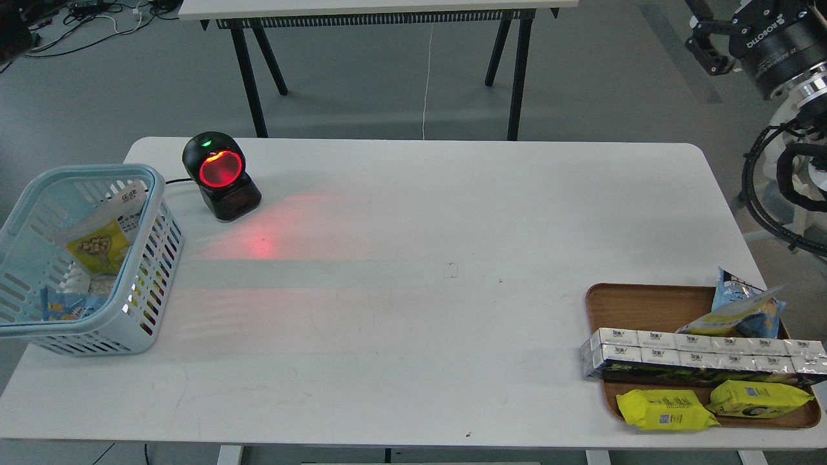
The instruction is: Scan snack and place in basket
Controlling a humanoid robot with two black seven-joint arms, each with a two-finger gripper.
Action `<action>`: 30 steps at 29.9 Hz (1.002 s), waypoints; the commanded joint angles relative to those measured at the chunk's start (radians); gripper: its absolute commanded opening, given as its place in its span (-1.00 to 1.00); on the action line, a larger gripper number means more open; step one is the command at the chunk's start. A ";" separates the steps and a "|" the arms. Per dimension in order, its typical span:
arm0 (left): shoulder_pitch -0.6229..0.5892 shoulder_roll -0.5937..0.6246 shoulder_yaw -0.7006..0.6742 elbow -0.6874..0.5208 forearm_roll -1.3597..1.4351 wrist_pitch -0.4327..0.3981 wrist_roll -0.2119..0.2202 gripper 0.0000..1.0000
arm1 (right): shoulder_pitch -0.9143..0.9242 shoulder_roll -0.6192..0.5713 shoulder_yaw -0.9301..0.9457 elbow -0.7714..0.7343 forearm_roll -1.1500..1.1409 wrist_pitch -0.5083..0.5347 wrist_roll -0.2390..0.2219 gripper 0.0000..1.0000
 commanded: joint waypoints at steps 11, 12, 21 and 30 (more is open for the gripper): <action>0.052 -0.256 -0.076 0.151 -0.459 -0.337 0.000 0.95 | 0.000 0.031 -0.025 0.002 -0.145 0.000 0.000 1.00; 0.066 -0.272 -0.089 0.162 -0.459 -0.337 0.000 0.95 | -0.001 0.032 -0.025 0.004 -0.165 0.000 0.000 1.00; 0.230 -0.423 -0.257 0.183 -0.375 -0.337 0.000 0.97 | -0.012 0.063 -0.081 0.005 -0.196 0.000 0.000 1.00; 0.270 -0.454 -0.268 0.193 -0.327 -0.337 0.000 0.98 | -0.018 0.105 -0.080 0.011 -0.188 0.000 0.000 1.00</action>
